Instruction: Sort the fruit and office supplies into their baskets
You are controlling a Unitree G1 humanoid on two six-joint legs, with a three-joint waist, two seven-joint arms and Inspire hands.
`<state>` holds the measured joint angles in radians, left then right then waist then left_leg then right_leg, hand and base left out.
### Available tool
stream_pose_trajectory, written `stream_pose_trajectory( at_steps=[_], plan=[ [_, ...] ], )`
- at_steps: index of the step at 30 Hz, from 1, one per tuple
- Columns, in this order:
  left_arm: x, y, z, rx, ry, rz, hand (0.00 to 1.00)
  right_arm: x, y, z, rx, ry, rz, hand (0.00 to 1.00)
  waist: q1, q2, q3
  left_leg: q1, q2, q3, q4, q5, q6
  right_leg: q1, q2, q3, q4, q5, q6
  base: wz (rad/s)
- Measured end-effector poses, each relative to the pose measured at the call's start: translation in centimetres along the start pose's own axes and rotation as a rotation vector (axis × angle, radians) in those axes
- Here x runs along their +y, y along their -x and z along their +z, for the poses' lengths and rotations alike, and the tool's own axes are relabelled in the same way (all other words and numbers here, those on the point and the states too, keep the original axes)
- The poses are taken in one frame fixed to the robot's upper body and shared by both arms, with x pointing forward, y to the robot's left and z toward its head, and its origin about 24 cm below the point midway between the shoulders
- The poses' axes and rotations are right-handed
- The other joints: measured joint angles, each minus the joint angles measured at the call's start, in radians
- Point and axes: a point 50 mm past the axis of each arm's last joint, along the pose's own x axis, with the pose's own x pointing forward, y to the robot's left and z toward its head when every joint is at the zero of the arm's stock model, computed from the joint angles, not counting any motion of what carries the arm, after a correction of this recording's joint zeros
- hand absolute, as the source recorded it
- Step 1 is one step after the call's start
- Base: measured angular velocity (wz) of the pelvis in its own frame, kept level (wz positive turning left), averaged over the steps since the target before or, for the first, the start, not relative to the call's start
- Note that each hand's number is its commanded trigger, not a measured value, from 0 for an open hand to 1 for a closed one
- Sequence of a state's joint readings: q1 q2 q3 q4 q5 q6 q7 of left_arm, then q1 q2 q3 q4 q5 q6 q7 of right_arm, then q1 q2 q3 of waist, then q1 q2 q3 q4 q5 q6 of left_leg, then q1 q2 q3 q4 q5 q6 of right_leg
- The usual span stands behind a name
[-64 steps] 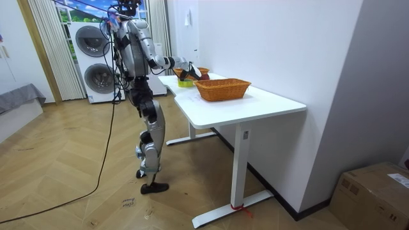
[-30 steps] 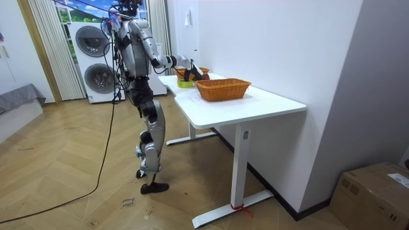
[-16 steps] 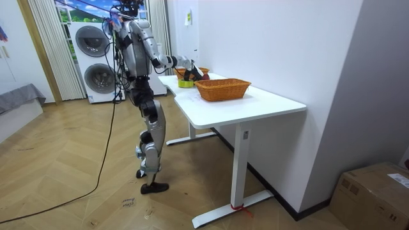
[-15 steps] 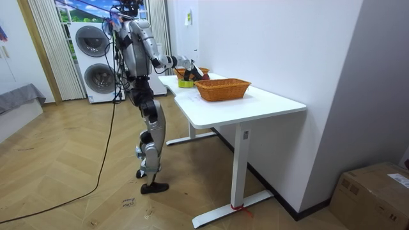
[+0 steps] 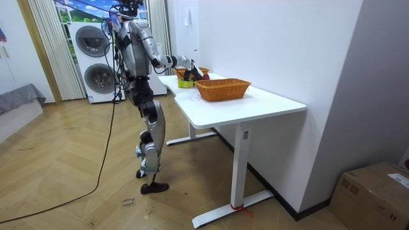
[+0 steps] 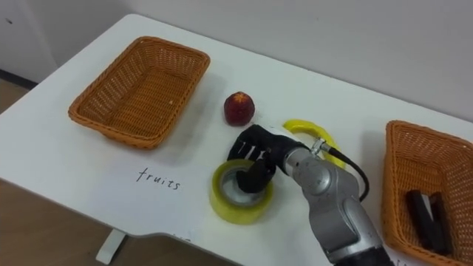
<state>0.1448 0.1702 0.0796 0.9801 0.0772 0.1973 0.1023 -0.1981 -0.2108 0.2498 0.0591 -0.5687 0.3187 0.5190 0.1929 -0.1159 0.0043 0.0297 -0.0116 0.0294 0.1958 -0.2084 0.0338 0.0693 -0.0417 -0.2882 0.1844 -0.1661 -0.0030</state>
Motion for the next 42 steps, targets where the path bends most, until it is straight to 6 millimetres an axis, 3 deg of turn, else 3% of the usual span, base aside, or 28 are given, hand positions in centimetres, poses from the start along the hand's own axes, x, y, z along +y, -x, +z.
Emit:
stream_pose_trajectory(
  at_steps=[6,12,17,32,42],
  plan=[
    [0.5,0.0,-0.4,0.010,0.055,0.009,0.00,-1.0,1.1,-0.5,0.001,-0.016,-0.042,1.00,-0.030,0.007,0.0031,0.001,-0.001,0.000,0.001,0.001,0.002,0.001,-0.002,0.002,0.000,0.000,0.000,-0.01],
    [0.7,0.1,-1.2,0.001,0.079,0.026,0.00,-5.1,4.1,-1.0,-0.034,-0.006,-0.238,1.00,-0.062,0.011,-0.0015,0.016,0.001,0.020,-0.016,0.006,0.001,0.000,-0.002,0.014,0.001,-0.001,0.001,-0.11],
    [0.9,0.2,-2.1,0.022,0.083,0.032,0.00,-7.1,5.5,-1.6,-0.036,-0.018,-0.344,1.00,-0.075,0.010,-0.0030,0.035,0.002,0.029,-0.018,0.007,0.000,0.005,0.002,0.040,0.001,-0.001,0.001,-0.08],
    [1.4,0.5,-4.1,0.076,0.141,0.051,0.00,-9.7,7.5,-3.1,-0.015,-0.097,-0.577,1.00,-0.131,0.003,-0.0075,0.036,0.009,0.049,-0.026,0.007,0.000,-0.001,0.003,0.052,0.004,0.000,0.002,-0.03],
    [1.7,0.6,-4.9,0.097,0.154,0.064,0.00,-10.7,8.6,-3.9,0.012,-0.113,-0.673,1.00,-0.139,0.005,-0.0056,0.037,0.013,0.054,-0.027,0.007,0.000,-0.001,0.007,0.064,0.003,0.000,0.002,0.00]
  ],
)
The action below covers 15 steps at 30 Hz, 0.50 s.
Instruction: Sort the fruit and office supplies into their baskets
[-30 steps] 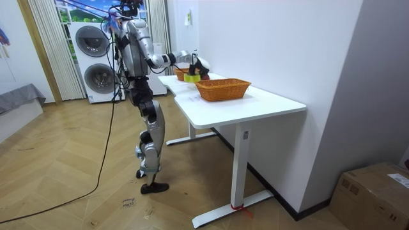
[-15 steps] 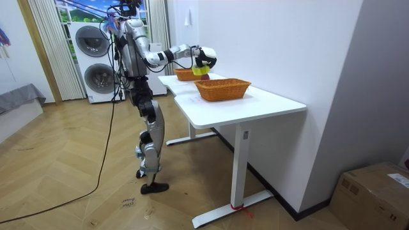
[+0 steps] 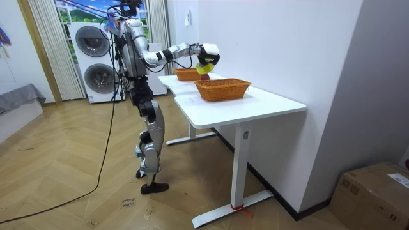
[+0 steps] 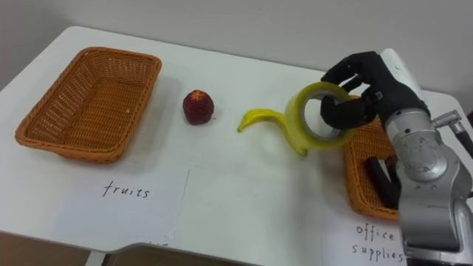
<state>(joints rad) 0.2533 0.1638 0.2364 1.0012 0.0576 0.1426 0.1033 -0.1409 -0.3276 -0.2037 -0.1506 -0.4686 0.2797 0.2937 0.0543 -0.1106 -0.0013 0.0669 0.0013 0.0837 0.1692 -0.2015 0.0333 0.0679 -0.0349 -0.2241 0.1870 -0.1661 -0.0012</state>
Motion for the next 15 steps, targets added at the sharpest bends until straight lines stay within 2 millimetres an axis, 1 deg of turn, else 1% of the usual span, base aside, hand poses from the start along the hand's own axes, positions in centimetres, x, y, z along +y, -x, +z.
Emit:
stream_pose_trajectory(
  at_steps=[4,6,10,11,15],
  plan=[
    [0.2,0.0,-0.2,0.007,0.018,0.006,0.00,-0.6,0.1,-0.3,0.012,-0.001,-0.045,1.00,-0.004,0.002,0.0012,-0.002,0.000,0.000,0.001,0.000,0.000,0.000,0.000,0.001,0.000,0.000,0.000,0.00],
    [0.3,0.0,-0.3,0.013,0.031,0.010,0.00,-0.8,0.1,-0.3,0.013,0.001,-0.058,1.00,-0.013,0.002,0.0012,-0.002,0.000,0.001,0.001,0.000,0.000,0.000,0.000,0.001,0.000,0.000,0.000,0.00],
    [-0.1,0.1,-0.4,0.015,0.036,0.004,0.00,-1.4,0.2,-0.5,0.014,0.010,-0.067,1.00,-0.023,0.001,0.0006,-0.001,0.001,0.010,0.004,0.000,0.000,-0.003,0.000,0.004,-0.001,0.000,0.000,-0.03],
    [-0.1,0.1,-0.3,0.011,0.037,0.003,0.00,-1.5,0.4,-0.9,0.023,-0.005,-0.078,1.00,-0.023,-0.001,-0.0011,0.000,0.001,0.011,0.005,0.000,0.000,-0.002,0.001,0.004,-0.001,0.000,0.000,0.00],
    [-0.2,0.0,0.2,-0.003,0.041,-0.006,0.00,-1.3,0.7,-2.5,0.078,-0.036,-0.070,1.00,-0.027,-0.007,-0.0033,0.003,0.002,0.015,0.004,0.000,-0.001,-0.001,0.002,0.005,0.000,0.000,0.000,-0.02]
  ],
)
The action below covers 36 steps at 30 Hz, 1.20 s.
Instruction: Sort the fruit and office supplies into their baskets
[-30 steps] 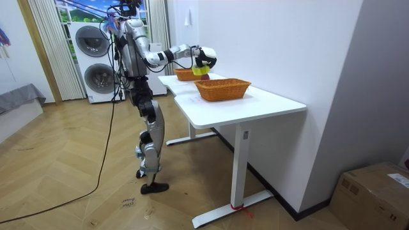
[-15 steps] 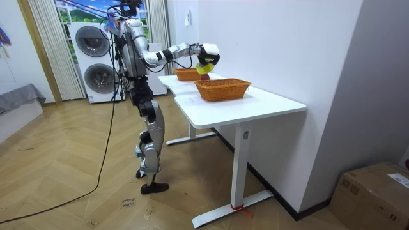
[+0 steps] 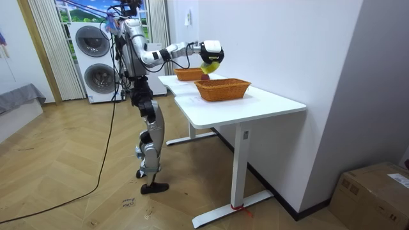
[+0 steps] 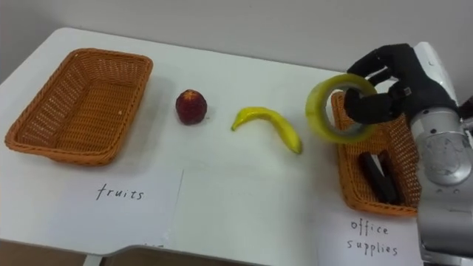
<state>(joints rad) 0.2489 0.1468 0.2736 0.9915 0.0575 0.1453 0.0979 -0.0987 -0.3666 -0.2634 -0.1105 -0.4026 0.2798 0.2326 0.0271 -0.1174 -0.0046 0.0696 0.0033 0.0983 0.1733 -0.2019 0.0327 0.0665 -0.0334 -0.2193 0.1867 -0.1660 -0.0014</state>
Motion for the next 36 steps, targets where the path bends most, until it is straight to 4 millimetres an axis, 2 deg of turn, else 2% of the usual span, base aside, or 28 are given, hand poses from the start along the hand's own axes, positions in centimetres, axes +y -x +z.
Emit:
stream_pose_trajectory(
  at_steps=[8,15,30,31,32,33,34,36],
  plan=[
    [0.0,0.0,0.0,-0.002,0.005,-0.005,0.00,0.3,-0.1,-1.0,0.033,-0.046,0.022,1.00,-0.024,0.000,0.0009,0.003,0.000,0.006,-0.005,-0.001,0.000,0.000,0.000,0.014,0.001,0.000,0.000,-0.03],
    [0.0,0.0,0.0,-0.001,0.006,-0.016,0.00,-0.1,0.1,-1.9,0.065,-0.081,0.003,1.00,-0.025,0.000,0.0010,0.007,0.000,0.009,-0.004,-0.001,0.000,0.000,0.001,0.021,0.000,0.000,0.000,-0.01],
    [0.1,0.1,-0.5,0.008,0.006,-0.018,0.00,-0.2,0.2,-2.2,0.075,-0.086,-0.008,1.00,-0.040,0.003,0.0011,0.010,0.001,0.009,-0.007,-0.001,0.000,0.002,0.002,0.022,0.001,0.000,0.000,0.00],
    [0.1,0.1,-0.5,0.007,0.006,-0.018,0.00,-0.2,0.2,-2.2,0.075,-0.087,-0.008,0.89,-0.044,0.003,0.0010,0.010,0.001,0.009,-0.007,-0.001,0.000,0.002,0.002,0.023,0.001,0.000,0.000,0.00],
    [0.1,0.1,-0.5,0.006,0.006,-0.018,0.00,-0.2,0.2,-2.2,0.076,-0.086,-0.008,0.58,-0.048,0.003,0.0012,0.010,0.001,0.009,-0.007,-0.001,0.000,0.002,0.002,0.023,0.001,0.000,0.000,0.00],
    [0.1,0.1,-0.5,0.007,0.006,-0.018,0.00,-0.2,0.2,-2.2,0.076,-0.087,-0.008,0.41,-0.049,0.004,0.0011,0.010,0.001,0.009,-0.006,-0.001,0.000,0.002,0.002,0.024,0.001,0.000,0.000,0.00],
    [0.1,0.1,-0.5,0.008,0.006,-0.018,0.00,-0.2,0.2,-2.2,0.077,-0.087,-0.008,0.01,-0.050,0.004,0.0010,0.010,0.001,0.009,-0.006,-0.001,0.000,0.001,0.002,0.024,0.001,0.000,0.000,0.00],
    [0.1,0.1,-0.3,0.002,0.006,-0.018,0.00,-0.2,0.2,-2.2,0.077,-0.086,-0.009,0.00,-0.051,0.004,0.0007,0.010,0.001,0.010,-0.006,-0.001,0.000,0.001,0.002,0.025,0.001,0.000,0.000,0.00]
  ],
)
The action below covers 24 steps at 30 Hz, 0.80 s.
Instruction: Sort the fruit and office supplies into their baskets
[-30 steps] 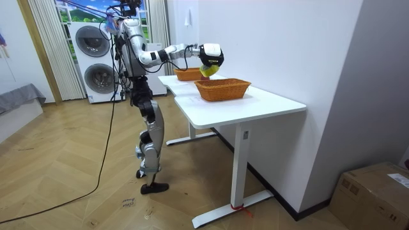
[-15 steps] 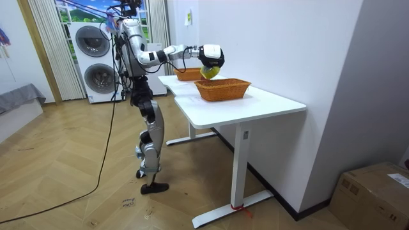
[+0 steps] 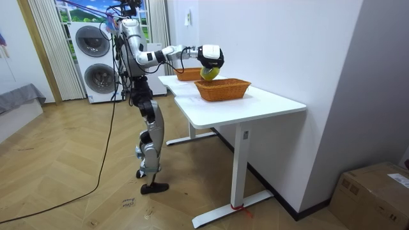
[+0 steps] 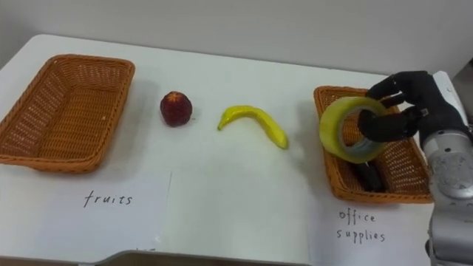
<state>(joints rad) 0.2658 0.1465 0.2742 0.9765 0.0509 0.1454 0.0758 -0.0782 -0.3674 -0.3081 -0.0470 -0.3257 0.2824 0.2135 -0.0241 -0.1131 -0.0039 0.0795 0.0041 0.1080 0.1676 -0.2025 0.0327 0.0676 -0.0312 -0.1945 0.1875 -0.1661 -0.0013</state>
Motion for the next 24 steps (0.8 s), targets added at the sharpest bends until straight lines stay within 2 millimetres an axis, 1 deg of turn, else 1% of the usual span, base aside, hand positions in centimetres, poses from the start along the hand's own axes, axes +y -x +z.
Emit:
stream_pose_trajectory(
  at_steps=[4,12,24],
  plan=[
    [0.01,0.01,0.23,-0.010,0.001,0.000,0.00,-0.04,0.00,-0.01,0.001,0.002,-0.003,0.00,0.001,0.001,-0.0012,0.000,0.000,0.000,0.000,0.000,0.000,0.000,0.000,0.000,0.000,0.000,0.000,0.00],
    [-0.03,0.00,0.31,-0.012,0.003,-0.001,0.00,-0.82,0.10,-0.33,0.020,0.032,-0.045,0.00,0.000,0.003,-0.0010,0.001,0.000,0.000,0.001,0.000,0.000,0.000,0.000,-0.001,0.002,0.000,0.000,0.00],
    [-0.09,-0.02,0.54,-0.017,0.004,-0.002,0.00,-0.82,0.10,-0.34,0.021,0.033,-0.045,0.00,-0.001,0.005,0.0003,0.002,0.000,0.001,0.001,0.000,0.000,0.000,0.000,0.000,0.003,0.000,0.000,0.00]
  ],
)
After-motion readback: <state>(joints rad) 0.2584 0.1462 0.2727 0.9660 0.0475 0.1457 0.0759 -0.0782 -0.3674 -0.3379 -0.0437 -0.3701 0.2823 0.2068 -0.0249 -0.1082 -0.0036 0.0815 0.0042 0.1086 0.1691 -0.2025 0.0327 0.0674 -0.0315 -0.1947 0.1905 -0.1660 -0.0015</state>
